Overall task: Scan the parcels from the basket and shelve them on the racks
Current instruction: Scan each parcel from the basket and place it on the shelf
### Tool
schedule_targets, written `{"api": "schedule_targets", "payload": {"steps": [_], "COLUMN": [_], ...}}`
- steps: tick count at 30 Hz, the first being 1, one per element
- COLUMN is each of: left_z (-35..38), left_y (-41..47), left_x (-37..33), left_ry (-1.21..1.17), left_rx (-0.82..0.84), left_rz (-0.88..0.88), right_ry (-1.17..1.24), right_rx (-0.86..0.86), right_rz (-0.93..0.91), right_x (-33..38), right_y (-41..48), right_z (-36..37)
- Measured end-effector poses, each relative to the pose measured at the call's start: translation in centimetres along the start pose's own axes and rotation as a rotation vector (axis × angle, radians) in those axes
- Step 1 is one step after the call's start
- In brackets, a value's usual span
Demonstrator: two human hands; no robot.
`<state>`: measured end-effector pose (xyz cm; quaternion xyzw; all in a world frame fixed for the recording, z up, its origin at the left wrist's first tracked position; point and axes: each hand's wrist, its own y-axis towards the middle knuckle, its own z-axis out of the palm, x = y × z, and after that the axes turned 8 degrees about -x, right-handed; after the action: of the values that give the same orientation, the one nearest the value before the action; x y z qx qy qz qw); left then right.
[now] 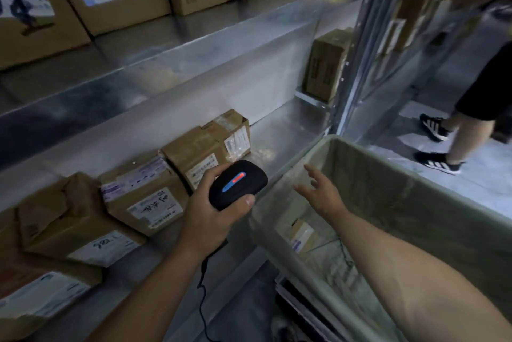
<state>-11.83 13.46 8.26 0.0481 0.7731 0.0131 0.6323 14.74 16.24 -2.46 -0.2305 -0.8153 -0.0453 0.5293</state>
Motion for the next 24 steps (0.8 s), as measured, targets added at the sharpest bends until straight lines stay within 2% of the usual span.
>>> {"api": "schedule_targets", "payload": {"steps": [7, 14, 24], "left_z": [2.4, 5.7, 11.3], "left_y": [-1.0, -0.6, 3.3], "left_x": [2.2, 3.5, 5.6], "left_ry": [0.038, 0.125, 0.233], "left_rx": [0.132, 0.215, 0.168], "left_rz": [-0.051, -0.112, -0.223], "right_ry": [-0.017, -0.014, 0.002], "right_rx": [-0.039, -0.009, 0.120], "right_rz": [0.219, 0.340, 0.492], "right_x": [-5.5, -10.1, -15.3], "right_y": [-4.4, -4.3, 0.4], "right_z": [-0.8, 0.4, 4.6]}}
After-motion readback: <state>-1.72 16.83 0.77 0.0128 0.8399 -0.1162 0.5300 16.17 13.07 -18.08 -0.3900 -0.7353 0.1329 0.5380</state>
